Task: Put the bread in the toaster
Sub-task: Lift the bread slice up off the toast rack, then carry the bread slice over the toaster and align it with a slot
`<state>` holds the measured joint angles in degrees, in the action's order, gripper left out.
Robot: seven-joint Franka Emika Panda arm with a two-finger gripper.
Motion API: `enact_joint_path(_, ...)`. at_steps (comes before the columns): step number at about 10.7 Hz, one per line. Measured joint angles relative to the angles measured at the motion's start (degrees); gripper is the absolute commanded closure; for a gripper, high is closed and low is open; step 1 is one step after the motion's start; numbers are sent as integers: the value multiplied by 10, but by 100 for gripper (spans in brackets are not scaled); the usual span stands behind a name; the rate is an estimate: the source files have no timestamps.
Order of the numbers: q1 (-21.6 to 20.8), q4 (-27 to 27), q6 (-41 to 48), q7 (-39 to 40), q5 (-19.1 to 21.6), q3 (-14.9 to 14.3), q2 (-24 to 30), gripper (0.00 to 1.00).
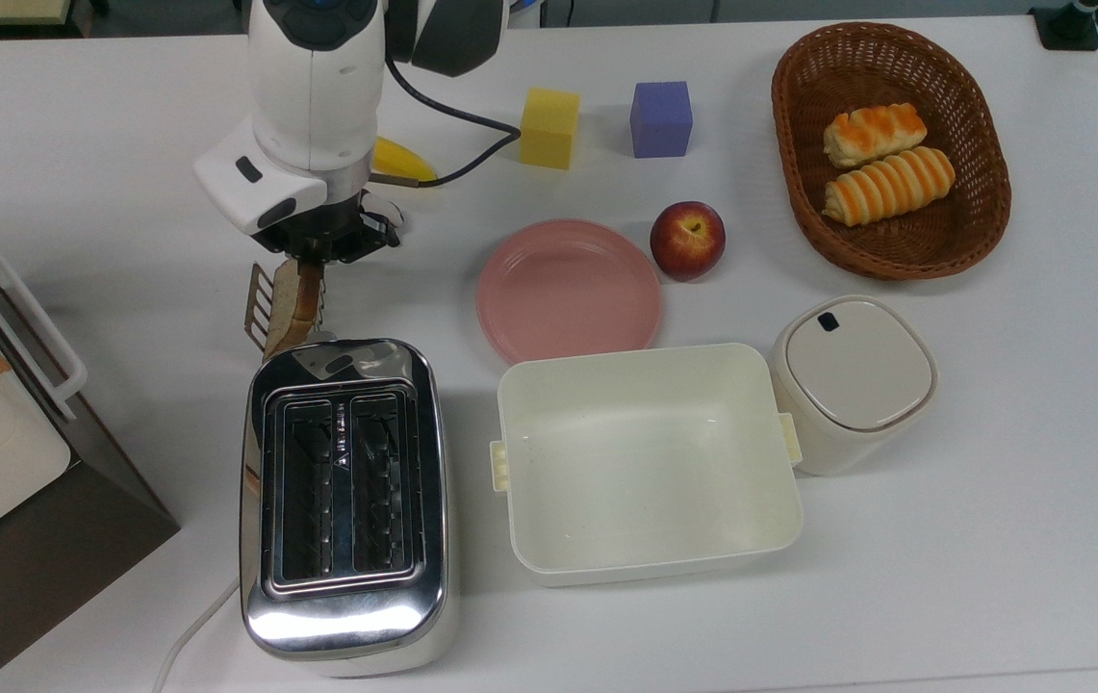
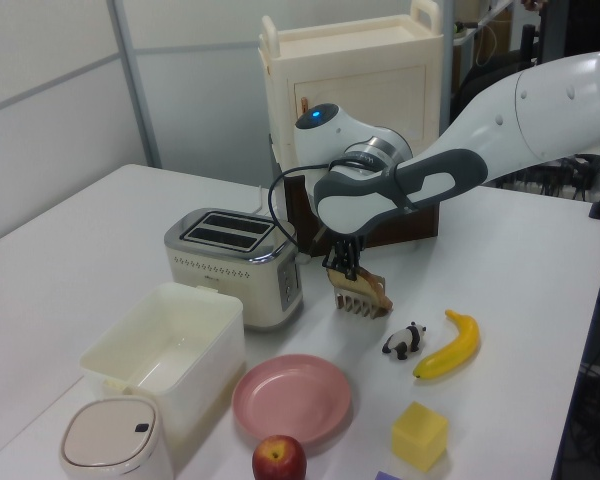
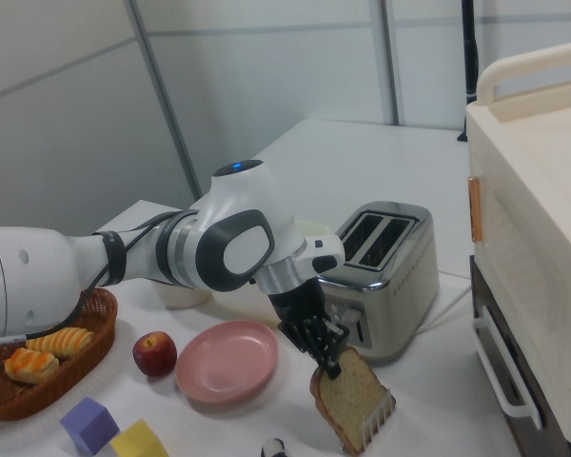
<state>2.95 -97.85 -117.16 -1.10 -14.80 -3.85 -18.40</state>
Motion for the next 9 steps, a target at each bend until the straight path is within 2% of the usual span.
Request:
enact_joint_path(4,7,36,-2,-46,-17,-3,20,100)
enact_joint_path(7,5,43,-2,-94,-65,-3,47,100)
enact_joint_path(9,2,64,-2,-120,-71,-3,50,100)
